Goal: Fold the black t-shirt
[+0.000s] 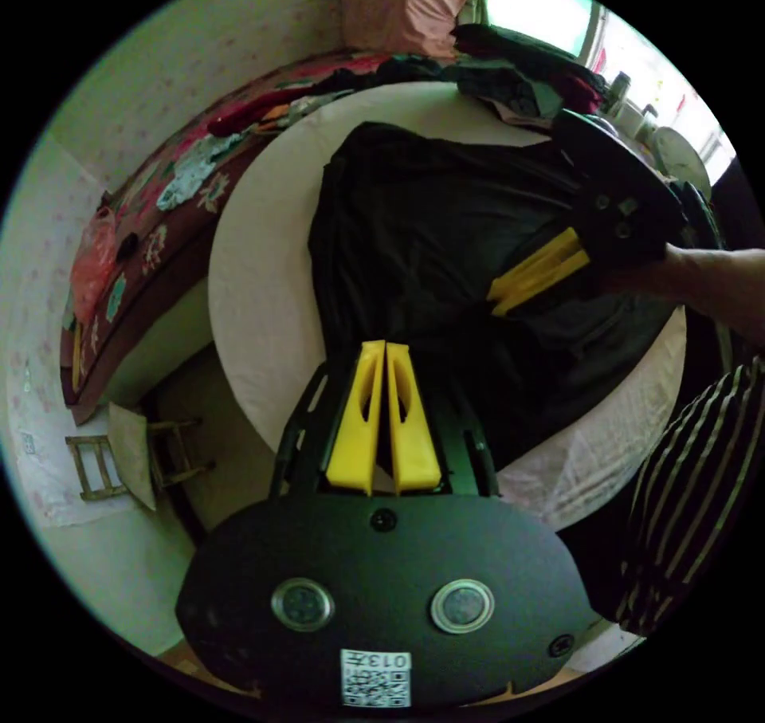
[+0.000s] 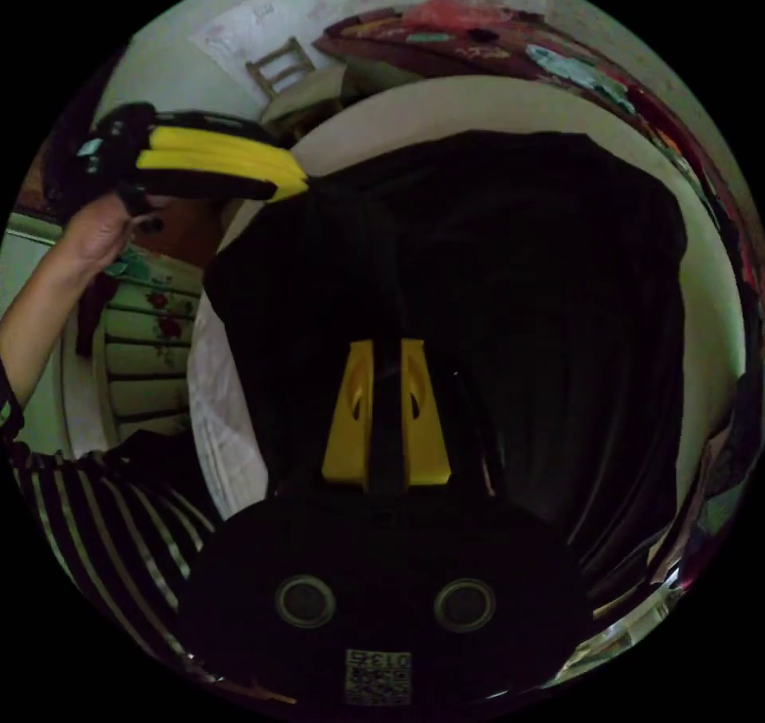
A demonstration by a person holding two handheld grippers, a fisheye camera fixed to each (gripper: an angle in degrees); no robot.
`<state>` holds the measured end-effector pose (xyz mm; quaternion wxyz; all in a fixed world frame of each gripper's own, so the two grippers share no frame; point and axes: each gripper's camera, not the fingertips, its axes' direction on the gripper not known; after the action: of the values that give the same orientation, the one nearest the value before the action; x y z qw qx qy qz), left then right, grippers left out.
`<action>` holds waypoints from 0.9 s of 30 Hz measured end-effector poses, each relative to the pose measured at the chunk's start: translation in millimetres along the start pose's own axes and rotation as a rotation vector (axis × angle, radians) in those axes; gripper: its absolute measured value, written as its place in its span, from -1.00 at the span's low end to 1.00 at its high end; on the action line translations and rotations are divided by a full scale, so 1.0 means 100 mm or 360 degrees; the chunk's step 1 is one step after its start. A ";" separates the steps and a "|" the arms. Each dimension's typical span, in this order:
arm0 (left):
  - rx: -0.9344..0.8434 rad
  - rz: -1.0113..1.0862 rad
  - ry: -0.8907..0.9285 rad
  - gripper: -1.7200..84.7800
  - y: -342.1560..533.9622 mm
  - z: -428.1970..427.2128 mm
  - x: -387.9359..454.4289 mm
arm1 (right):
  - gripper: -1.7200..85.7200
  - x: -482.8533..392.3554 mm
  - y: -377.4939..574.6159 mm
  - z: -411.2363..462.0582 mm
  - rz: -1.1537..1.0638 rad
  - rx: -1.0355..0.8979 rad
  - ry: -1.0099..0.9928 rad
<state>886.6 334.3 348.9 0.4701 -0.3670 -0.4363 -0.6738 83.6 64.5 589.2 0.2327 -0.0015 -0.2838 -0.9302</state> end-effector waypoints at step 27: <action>-0.0126 0.0021 0.0198 -0.84 0.71 0.36 0.46 | -0.85 -0.19 3.16 -0.44 0.0943 -0.0031 0.0461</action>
<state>943.7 340.7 420.4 0.4859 -0.3455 -0.3768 -0.7089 243.6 -181.0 716.6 0.5311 0.0459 -0.2260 -0.8153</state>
